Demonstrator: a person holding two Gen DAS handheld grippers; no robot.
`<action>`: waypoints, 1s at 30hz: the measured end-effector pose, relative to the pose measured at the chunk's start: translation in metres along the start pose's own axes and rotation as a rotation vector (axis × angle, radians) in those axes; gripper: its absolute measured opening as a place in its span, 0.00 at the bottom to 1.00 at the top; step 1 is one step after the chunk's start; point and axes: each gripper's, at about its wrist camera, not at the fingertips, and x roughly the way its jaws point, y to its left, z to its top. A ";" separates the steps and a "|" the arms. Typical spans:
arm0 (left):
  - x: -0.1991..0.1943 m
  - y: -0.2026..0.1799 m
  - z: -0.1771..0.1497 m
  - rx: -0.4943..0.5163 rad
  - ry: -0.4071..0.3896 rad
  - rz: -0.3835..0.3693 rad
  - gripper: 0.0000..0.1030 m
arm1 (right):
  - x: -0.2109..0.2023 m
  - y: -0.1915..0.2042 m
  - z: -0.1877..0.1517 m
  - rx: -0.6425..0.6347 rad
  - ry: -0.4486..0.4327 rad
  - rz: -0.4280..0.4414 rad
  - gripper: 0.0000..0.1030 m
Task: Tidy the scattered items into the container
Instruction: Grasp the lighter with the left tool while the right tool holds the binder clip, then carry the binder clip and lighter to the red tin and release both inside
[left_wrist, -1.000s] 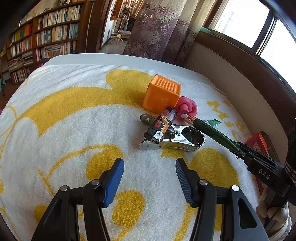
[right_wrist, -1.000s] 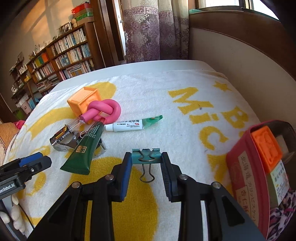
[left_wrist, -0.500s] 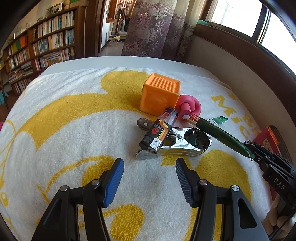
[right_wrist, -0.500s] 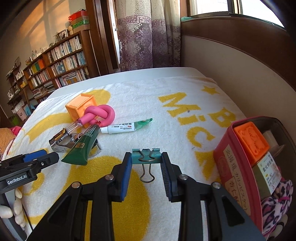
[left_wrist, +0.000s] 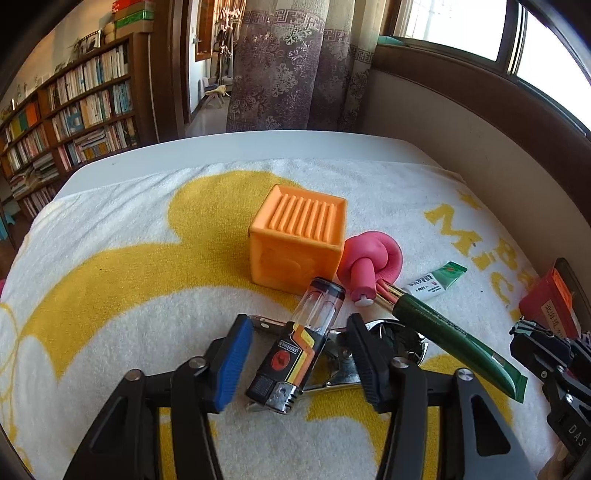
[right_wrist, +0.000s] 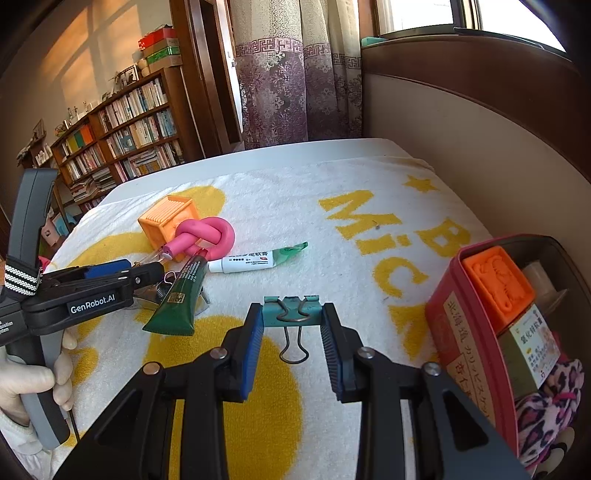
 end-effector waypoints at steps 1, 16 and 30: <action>-0.001 0.001 -0.001 -0.005 -0.001 -0.007 0.36 | 0.001 0.000 0.000 0.000 0.001 -0.001 0.34; -0.050 0.015 -0.036 -0.096 -0.050 -0.016 0.22 | -0.004 -0.002 0.000 0.011 -0.023 -0.004 0.34; -0.070 -0.007 -0.054 -0.060 -0.077 -0.102 0.22 | -0.016 -0.013 0.005 0.070 -0.108 0.034 0.34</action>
